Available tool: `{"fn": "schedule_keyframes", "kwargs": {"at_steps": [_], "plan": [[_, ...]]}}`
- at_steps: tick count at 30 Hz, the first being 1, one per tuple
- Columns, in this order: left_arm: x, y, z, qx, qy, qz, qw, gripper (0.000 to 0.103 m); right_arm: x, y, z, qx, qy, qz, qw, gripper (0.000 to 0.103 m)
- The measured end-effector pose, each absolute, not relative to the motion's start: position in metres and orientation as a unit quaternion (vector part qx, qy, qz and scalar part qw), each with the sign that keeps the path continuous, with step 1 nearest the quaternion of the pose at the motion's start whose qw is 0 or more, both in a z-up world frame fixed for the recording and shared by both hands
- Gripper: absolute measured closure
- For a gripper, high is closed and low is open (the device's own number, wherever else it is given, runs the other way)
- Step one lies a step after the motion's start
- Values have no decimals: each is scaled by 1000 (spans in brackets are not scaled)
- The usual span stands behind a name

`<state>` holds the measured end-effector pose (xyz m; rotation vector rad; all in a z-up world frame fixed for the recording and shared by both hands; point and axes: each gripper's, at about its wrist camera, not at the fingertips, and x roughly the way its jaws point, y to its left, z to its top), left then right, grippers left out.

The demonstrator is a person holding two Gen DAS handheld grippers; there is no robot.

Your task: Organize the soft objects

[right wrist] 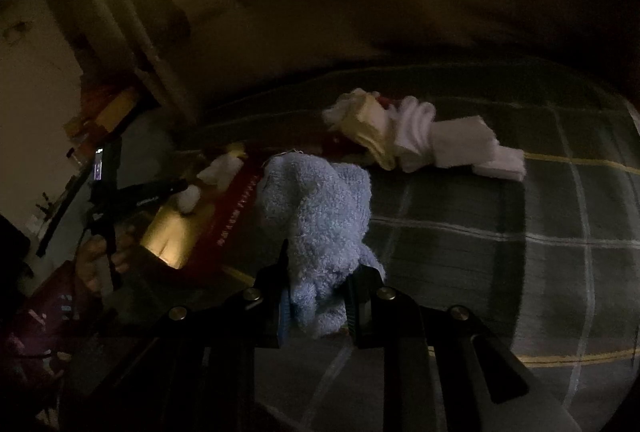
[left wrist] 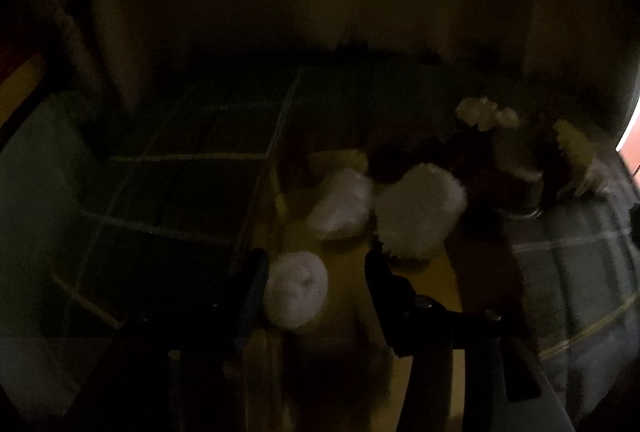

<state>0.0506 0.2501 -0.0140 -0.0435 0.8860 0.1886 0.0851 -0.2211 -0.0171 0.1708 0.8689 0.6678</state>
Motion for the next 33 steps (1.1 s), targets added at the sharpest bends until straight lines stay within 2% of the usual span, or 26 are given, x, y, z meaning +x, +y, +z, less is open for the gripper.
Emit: {"fn": "schedule_keyframes", "kwargs": {"at_steps": [9,20,26,33], "plan": [[7,252,15,-92,393,135,905,50,94,-160,3,81,404,383,827,83],[-89,241,14,-124,404,210,882,50,145,18,-18,53,472,445,760,83],[-94,259,5,-140,412,212,875,50,156,85,-39,7,484,417,769,82],[-88,275,-4,-149,424,215,867,50,159,110,-53,-14,482,387,786,82]]}}
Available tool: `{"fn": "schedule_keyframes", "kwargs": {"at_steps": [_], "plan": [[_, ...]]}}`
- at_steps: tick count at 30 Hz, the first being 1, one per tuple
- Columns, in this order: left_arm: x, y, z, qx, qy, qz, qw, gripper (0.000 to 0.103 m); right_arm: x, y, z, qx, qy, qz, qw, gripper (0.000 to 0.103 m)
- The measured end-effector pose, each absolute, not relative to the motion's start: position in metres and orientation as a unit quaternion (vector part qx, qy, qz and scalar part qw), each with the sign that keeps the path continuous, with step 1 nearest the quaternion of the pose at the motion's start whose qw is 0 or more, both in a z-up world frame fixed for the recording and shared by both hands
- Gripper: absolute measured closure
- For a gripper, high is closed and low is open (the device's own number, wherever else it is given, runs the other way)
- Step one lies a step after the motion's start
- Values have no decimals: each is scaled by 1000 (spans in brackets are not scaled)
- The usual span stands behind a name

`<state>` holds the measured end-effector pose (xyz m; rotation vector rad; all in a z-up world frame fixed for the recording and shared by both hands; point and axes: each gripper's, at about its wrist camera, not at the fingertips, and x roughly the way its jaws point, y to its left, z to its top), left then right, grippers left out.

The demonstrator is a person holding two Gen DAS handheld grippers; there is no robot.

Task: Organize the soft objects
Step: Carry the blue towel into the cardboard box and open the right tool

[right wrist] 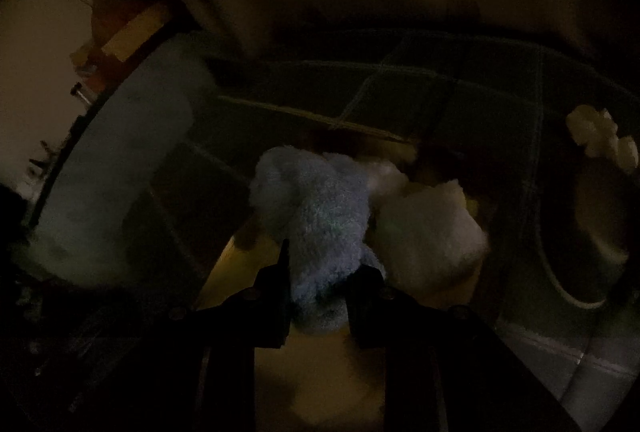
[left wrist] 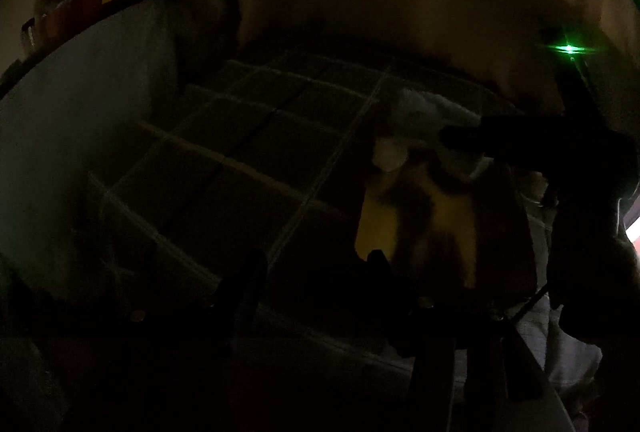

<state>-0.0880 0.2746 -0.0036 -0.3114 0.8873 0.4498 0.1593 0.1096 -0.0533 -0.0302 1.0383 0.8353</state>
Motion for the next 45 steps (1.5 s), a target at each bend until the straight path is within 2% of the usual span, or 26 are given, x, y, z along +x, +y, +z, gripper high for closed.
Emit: {"fn": "schedule_keyframes", "kwargs": {"at_steps": [7,12,14,18,20,21,27,35,38,45], "plan": [[-77,274,-3,-145,426,215,867,50,154,133,-65,-42,495,375,783,80],[-75,269,-1,-139,427,218,866,50,153,137,-60,-44,495,369,785,74],[-72,267,-2,-137,428,220,866,50,151,134,-57,-43,491,367,789,64],[-67,267,-7,-127,430,222,866,50,140,128,-54,-42,477,368,797,61],[-64,265,-7,-124,431,222,865,50,135,111,-52,-36,467,370,803,48],[-65,266,-8,-122,432,221,866,50,132,101,-55,-32,463,373,804,46],[-64,261,-12,-108,435,222,866,50,110,48,-42,-1,413,387,824,44],[-64,251,-17,-87,437,224,867,50,69,-63,-44,-32,359,311,880,39],[-60,242,-18,-76,438,223,868,50,69,-116,-50,-45,355,265,895,35],[-52,216,-19,-26,443,220,869,50,94,-244,-78,-32,382,133,914,35]]}}
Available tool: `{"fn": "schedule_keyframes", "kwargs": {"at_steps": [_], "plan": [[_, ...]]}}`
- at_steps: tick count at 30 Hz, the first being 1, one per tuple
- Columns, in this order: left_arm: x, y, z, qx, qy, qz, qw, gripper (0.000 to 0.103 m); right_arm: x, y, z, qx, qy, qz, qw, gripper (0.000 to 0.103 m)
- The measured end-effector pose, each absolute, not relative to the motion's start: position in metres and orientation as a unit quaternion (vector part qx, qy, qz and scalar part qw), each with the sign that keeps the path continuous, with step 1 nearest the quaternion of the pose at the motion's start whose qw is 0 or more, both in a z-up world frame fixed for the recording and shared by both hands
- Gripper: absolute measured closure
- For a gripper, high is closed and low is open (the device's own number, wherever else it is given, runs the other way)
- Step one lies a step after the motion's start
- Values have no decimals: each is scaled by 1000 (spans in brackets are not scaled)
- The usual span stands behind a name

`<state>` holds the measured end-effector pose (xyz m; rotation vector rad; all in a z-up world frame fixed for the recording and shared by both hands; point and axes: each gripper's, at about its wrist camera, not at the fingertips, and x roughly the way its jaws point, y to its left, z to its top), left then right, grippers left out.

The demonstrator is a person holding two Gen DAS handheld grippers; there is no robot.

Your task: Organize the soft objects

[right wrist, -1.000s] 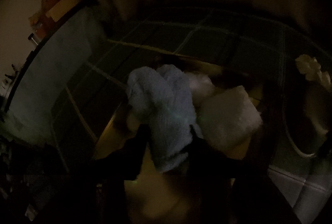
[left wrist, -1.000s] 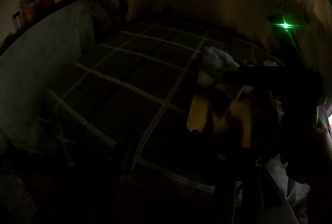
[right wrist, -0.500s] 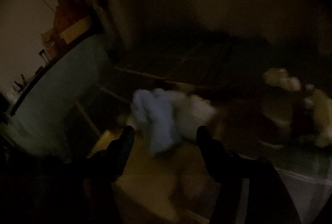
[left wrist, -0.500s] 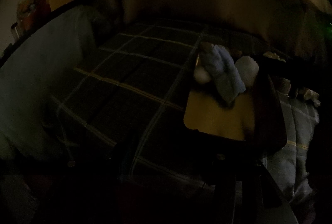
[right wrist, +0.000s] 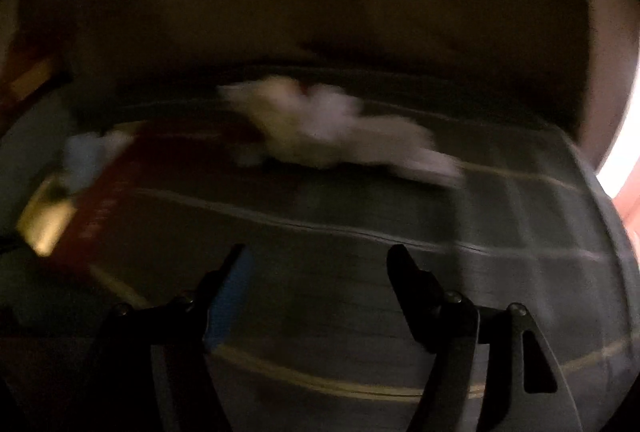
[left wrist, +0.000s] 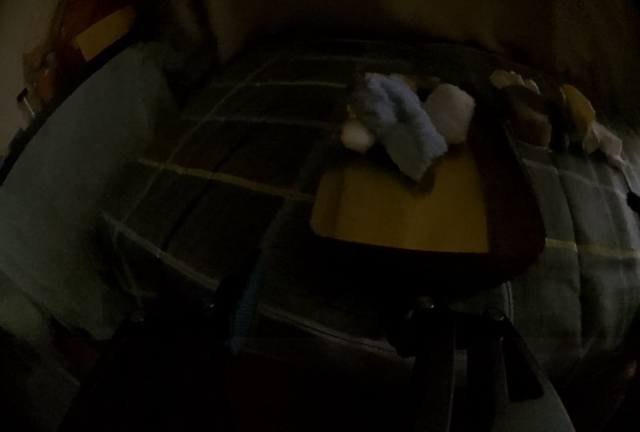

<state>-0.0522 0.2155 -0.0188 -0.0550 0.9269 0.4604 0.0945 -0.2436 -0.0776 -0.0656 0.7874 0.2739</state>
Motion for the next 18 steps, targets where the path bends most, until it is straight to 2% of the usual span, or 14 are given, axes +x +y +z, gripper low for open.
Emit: {"fn": "schedule_keyframes", "kwargs": {"at_steps": [4,10,18], "plan": [[-50,196,-16,-14,446,203,871,50,117,-299,-89,-10,400,75,913,34],[-35,156,-15,-8,457,152,876,50,136,-348,-96,43,409,32,911,17],[9,100,-11,-26,473,59,878,50,144,-356,-102,77,416,56,905,16]]}}
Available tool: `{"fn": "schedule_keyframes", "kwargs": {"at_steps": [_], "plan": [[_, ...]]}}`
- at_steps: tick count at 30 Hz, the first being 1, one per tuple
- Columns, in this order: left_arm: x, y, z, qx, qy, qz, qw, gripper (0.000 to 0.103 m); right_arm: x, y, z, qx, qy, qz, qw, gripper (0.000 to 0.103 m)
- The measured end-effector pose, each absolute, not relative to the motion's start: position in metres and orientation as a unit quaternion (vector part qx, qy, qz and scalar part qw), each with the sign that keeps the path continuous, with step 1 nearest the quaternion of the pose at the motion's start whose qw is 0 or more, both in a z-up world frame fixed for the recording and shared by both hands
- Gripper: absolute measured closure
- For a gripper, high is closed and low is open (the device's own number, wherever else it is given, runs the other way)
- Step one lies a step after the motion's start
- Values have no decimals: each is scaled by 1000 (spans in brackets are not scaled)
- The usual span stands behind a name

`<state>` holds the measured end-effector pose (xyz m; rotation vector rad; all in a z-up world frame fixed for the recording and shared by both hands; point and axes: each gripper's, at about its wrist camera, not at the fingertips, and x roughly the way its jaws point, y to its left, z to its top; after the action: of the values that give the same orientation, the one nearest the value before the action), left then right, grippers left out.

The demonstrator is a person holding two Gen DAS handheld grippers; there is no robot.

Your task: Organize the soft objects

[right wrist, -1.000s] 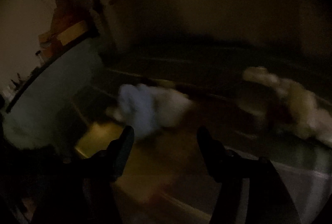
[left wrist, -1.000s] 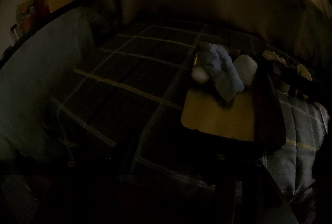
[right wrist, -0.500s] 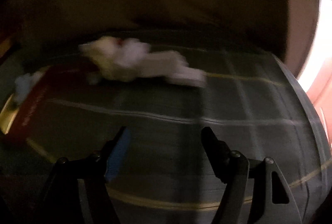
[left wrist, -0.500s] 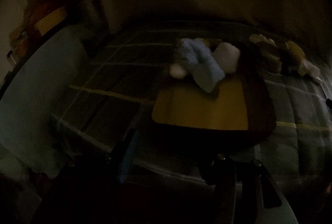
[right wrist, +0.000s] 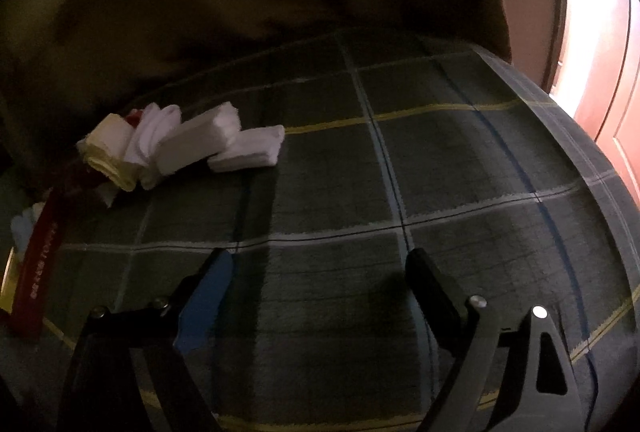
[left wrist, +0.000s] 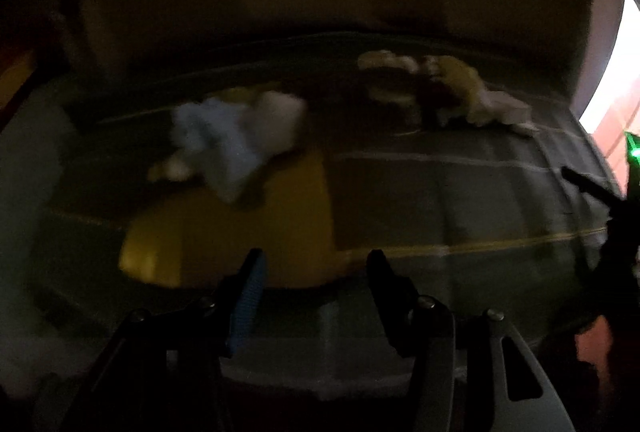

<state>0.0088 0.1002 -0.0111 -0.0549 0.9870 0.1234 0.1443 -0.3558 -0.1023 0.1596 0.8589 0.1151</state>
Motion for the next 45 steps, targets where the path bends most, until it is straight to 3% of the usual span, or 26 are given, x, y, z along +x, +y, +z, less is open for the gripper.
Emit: {"fn": "schedule_keyframes", "kwargs": {"at_steps": [26,45], "plan": [[238,16,12,-138,544,-122,818,50,136,-350,-89,101,391,131,905,16],[291,9,-26,-101,588,-80,798,50,135,-350,-87,108,384,143,906,16]]}}
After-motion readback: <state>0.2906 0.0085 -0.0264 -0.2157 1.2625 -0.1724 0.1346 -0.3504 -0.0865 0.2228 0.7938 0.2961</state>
